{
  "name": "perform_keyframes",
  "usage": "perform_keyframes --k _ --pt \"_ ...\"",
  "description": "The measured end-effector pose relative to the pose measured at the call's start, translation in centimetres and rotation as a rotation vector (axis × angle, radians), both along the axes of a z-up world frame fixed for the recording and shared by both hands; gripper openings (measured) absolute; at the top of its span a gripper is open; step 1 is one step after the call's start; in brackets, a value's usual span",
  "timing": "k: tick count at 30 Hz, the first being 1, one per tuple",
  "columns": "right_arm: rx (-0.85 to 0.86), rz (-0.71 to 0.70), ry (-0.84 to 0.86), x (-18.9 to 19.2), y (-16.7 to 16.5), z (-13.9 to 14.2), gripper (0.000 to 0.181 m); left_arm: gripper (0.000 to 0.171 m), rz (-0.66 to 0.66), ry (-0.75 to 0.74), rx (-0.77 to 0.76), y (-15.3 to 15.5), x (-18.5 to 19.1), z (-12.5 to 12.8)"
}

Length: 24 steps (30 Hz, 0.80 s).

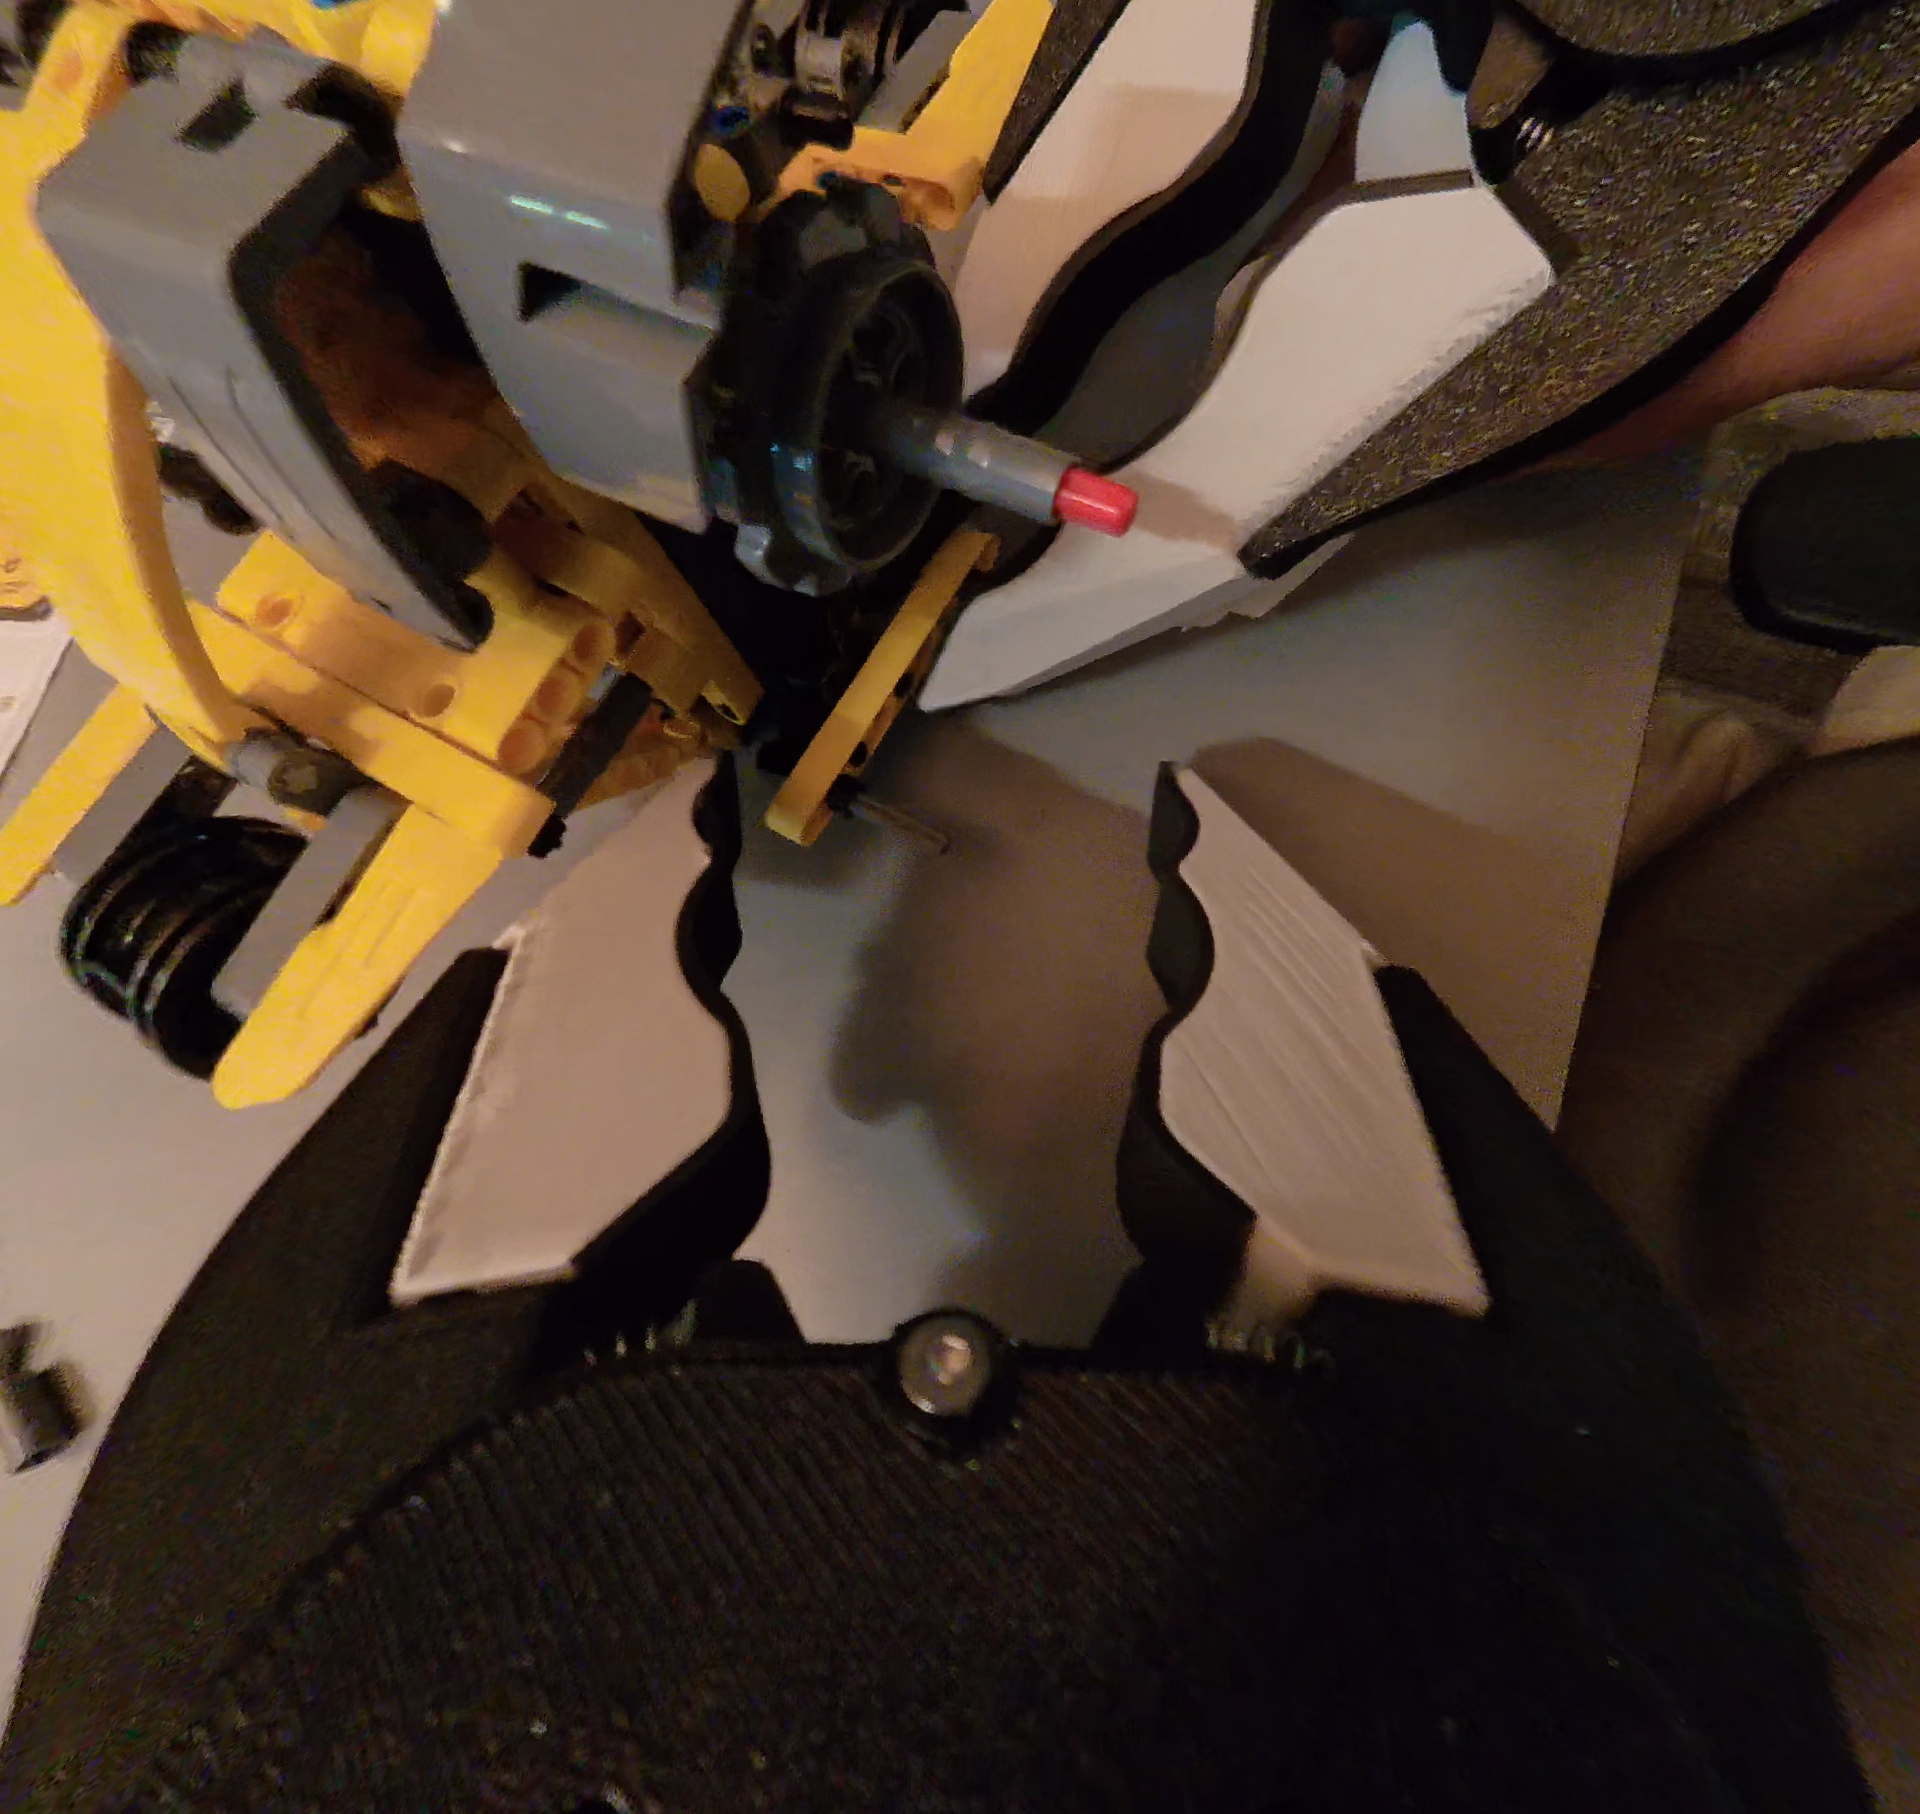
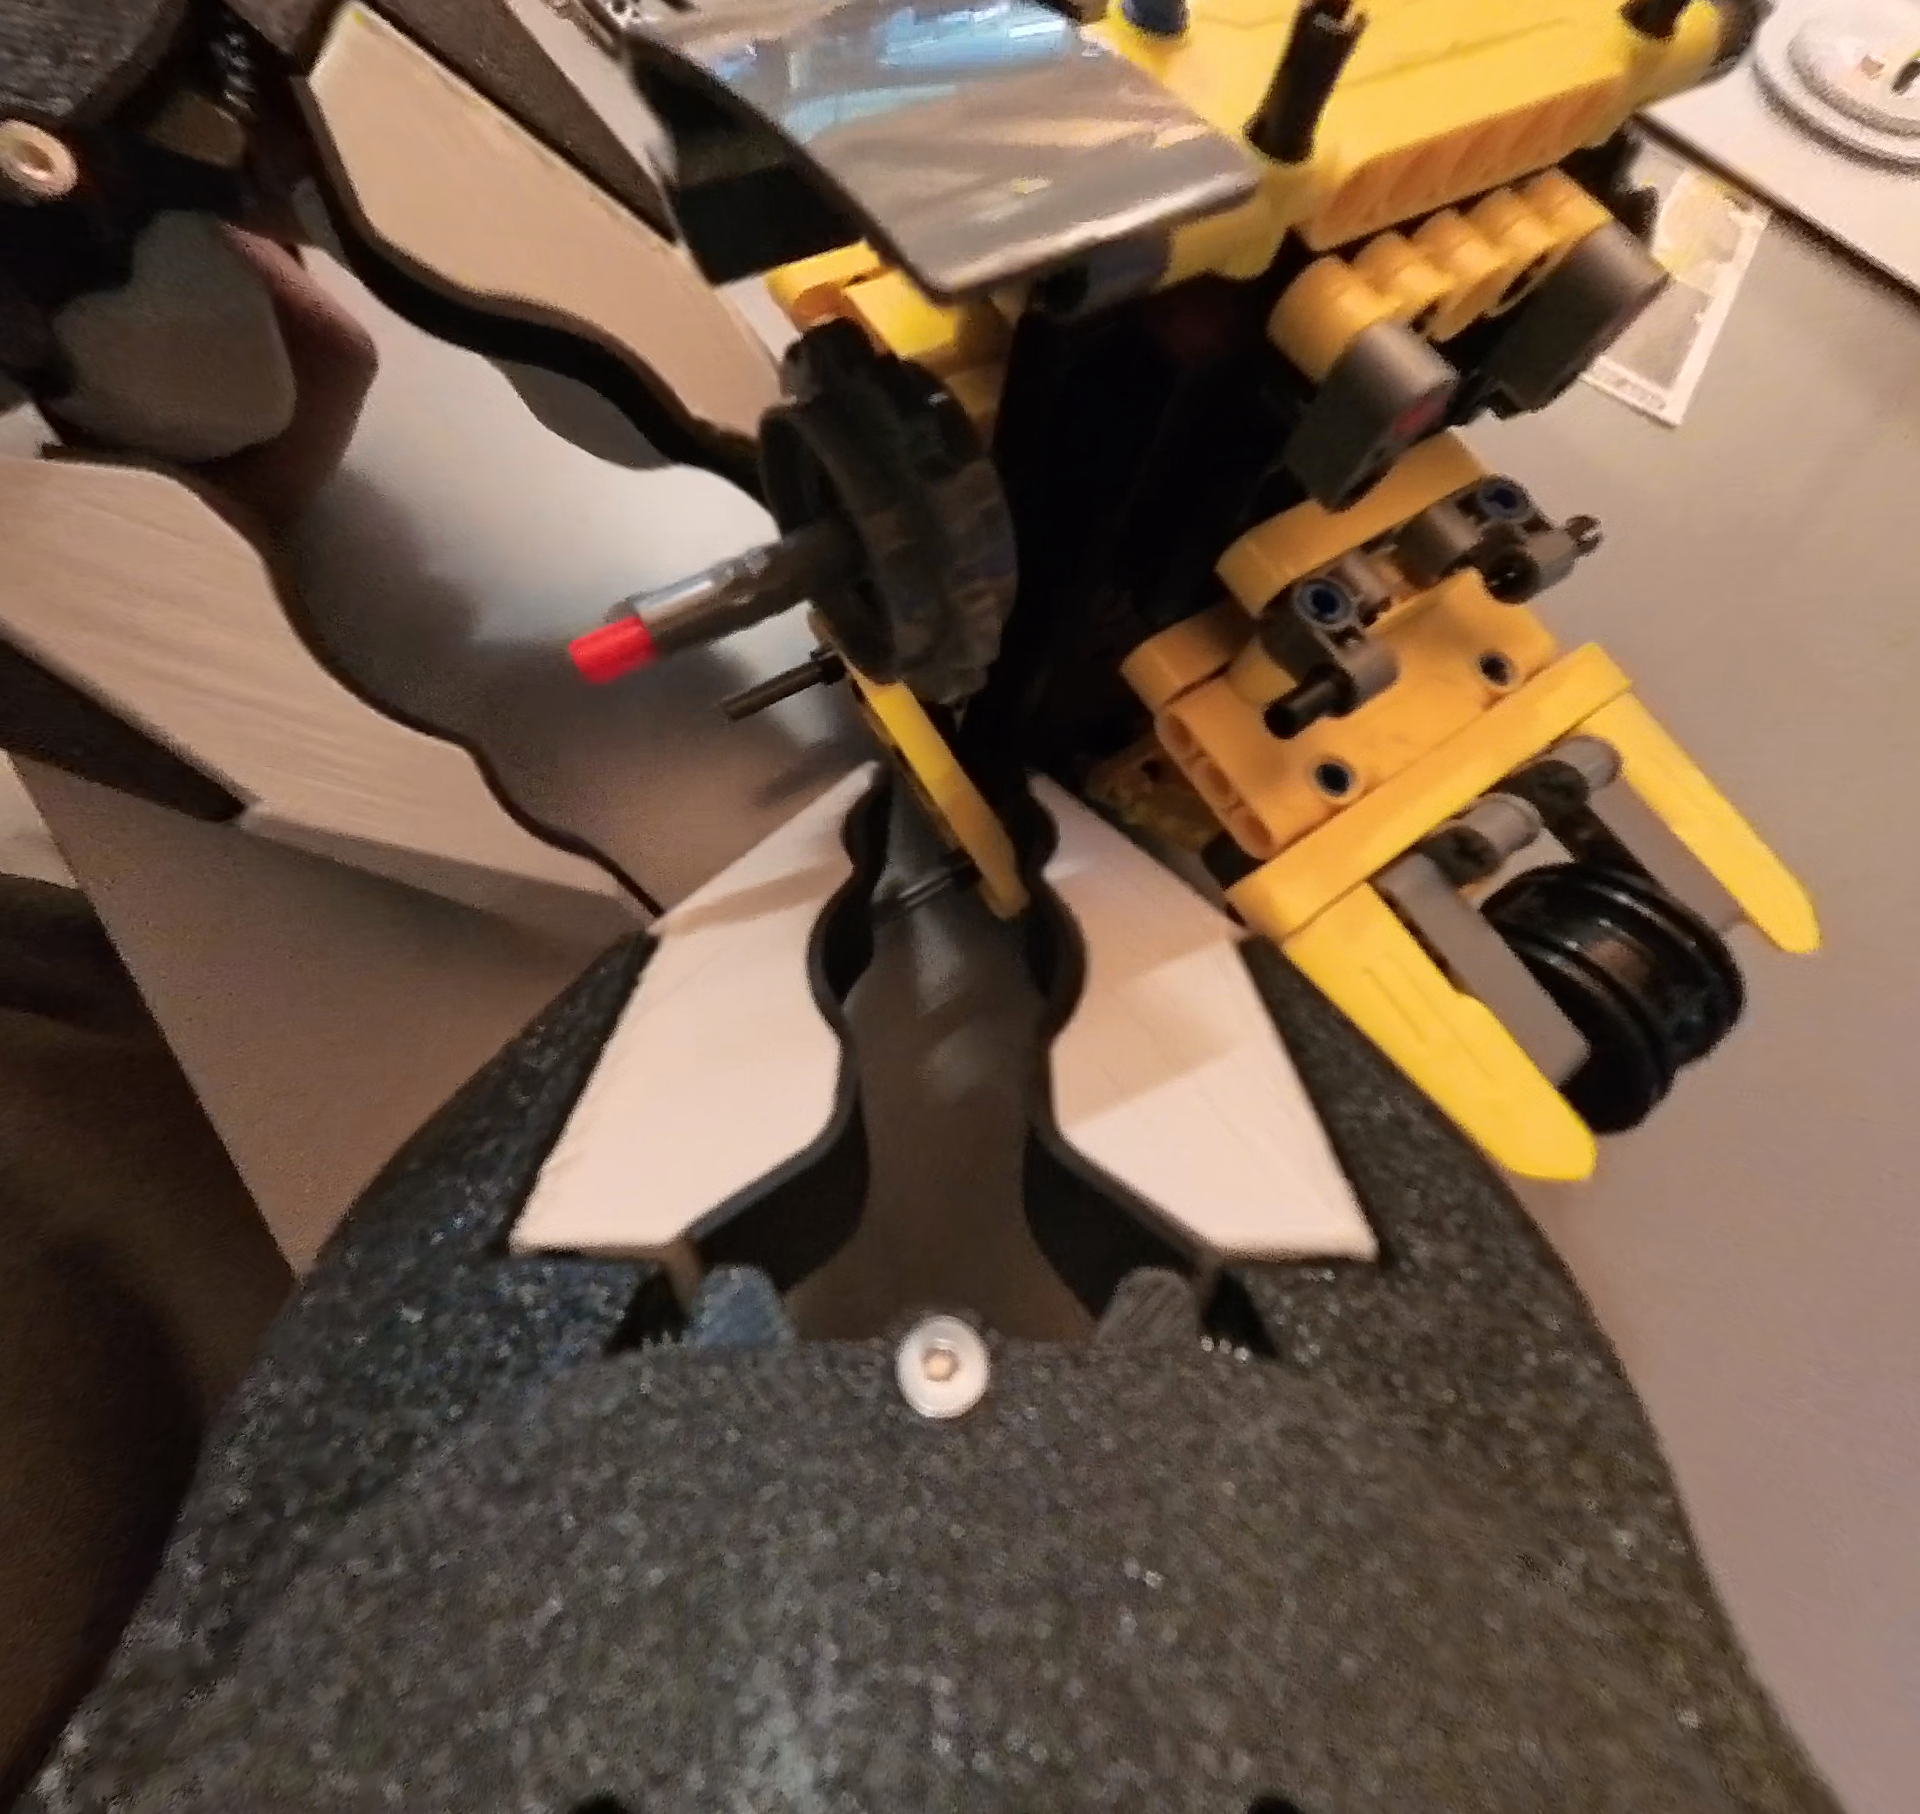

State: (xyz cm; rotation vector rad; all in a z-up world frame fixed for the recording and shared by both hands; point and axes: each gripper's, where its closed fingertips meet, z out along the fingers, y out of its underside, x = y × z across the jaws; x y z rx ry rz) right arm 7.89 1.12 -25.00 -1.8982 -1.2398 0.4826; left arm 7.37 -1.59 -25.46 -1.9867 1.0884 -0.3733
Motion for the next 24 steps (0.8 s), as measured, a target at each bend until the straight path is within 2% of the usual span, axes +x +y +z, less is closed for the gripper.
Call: perform_keyframes --k 3,7,11,14,18,24 --pt "-0.001 -0.012 -0.008 1.3 -0.3 0.3 0.042 0.080 0.025 0.006 0.015 0.3 -0.8 0.1" --pt "0.026 0.010 0.098 3.2 -1.8 2.4 0.043 0.079 0.015 -0.018 0.018 0.1 -1.1 0.4" --pt "0.060 0.003 0.192 4.7 -1.3 3.2 0.042 0.076 -0.002 -0.053 0.027 -0.1 -1.0 0.9" --pt "0.002 0.024 0.255 4.7 -1.3 3.5 0.043 0.074 0.000 -0.064 0.028 -0.1 -1.1 1.1" --pt "0.035 0.063 0.324 4.5 -1.4 4.7 0.038 0.073 -0.004 -0.095 0.003 -0.2 -1.1 1.2" --pt "0.017 0.165 0.189 2.7 -2.0 2.7 0.038 0.065 -0.018 -0.148 -0.042 -0.3 -1.1 1.5"
